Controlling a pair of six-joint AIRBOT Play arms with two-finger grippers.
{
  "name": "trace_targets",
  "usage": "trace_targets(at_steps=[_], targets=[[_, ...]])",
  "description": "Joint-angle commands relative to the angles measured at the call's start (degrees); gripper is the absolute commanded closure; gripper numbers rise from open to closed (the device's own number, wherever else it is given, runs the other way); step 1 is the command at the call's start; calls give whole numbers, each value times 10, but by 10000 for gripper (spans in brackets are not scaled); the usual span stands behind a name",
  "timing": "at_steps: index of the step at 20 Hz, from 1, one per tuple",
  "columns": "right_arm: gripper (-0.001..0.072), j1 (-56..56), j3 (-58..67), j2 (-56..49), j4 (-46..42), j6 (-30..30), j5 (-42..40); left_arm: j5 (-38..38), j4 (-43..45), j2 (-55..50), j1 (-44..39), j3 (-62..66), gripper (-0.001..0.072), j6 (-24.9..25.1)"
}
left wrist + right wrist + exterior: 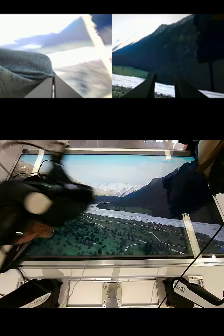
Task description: Fold the clothes and pants, and hang the long-sleeved shirts on hangers.
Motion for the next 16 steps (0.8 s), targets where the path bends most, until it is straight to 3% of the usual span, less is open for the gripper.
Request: trace_targets(at_steps=[1, 4, 10, 11, 12, 13, 16], targets=[[440, 0, 6, 1, -25, 0, 12, 118, -45, -93, -177, 2, 688, 4], [440, 0, 6, -1, -26, 0, -2, 254, -149, -188, -244, 23, 690, 1], [439, 0, 3, -35, -13, 1, -17, 233, -162, -240, -243, 59, 679, 1], [439, 0, 0, -45, -11, 1, -17, 216, -156, -233, -231, 59, 517, 2], [439, 0, -3, -54, -11, 1, -15, 198, -132, -221, -212, 59, 139, 1], [439, 0, -5, -62, -11, 1, -10, 176, -101, -202, -185, 59, 23, 1], [439, 0, -22, -80, 21, 1, 2, 67, -5, -128, -70, 59, 23, -15]])
